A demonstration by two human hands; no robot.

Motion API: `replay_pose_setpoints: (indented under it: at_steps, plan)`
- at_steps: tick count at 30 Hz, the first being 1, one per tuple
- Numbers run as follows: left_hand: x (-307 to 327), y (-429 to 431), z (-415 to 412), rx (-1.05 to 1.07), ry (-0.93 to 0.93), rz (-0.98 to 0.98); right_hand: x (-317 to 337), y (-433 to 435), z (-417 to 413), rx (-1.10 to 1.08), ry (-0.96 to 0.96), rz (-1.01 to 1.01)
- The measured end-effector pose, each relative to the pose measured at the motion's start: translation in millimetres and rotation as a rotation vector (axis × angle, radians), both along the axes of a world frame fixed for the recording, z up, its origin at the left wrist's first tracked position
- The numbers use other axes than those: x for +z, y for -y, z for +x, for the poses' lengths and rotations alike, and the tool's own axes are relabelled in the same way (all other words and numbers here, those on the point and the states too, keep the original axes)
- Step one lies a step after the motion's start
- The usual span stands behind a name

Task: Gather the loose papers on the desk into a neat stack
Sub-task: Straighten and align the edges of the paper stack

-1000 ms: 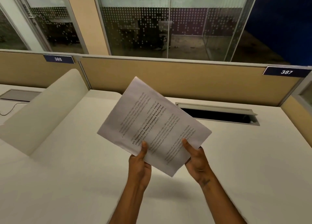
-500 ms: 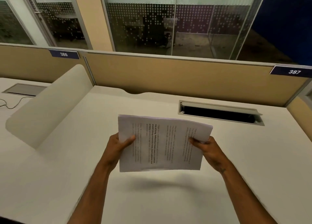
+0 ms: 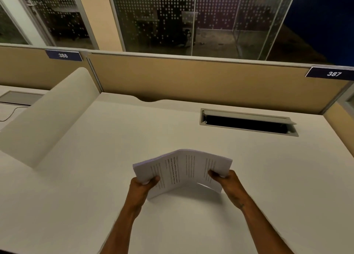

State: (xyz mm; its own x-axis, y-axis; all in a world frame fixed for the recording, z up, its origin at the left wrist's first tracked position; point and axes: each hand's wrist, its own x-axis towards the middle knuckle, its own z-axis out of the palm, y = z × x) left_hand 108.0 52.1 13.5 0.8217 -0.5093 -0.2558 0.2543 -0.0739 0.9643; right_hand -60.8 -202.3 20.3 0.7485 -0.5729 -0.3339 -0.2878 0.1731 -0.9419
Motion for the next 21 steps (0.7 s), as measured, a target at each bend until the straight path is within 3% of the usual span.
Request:
replay_pose_setpoints:
  at_steps: [8,11,14,17,21]
  plan:
    - [2,10,1,0.049,-0.005,0.059,12,9,2,-0.066,0.032,-0.049]
    - [27,17,9,0.112,-0.020,-0.062,19,22,1,-0.113,0.068,-0.085]
    - [52,34,3,0.169,-0.095,-0.289,19,9,4,-0.210,0.190,0.158]
    - [62,55,-16,0.231,-0.253,-0.472,31,-17,25,-0.119,0.387,0.417]
    - [53,70,-41,0.255,-0.375,-0.578,61,-41,51,-0.055,0.572,0.475]
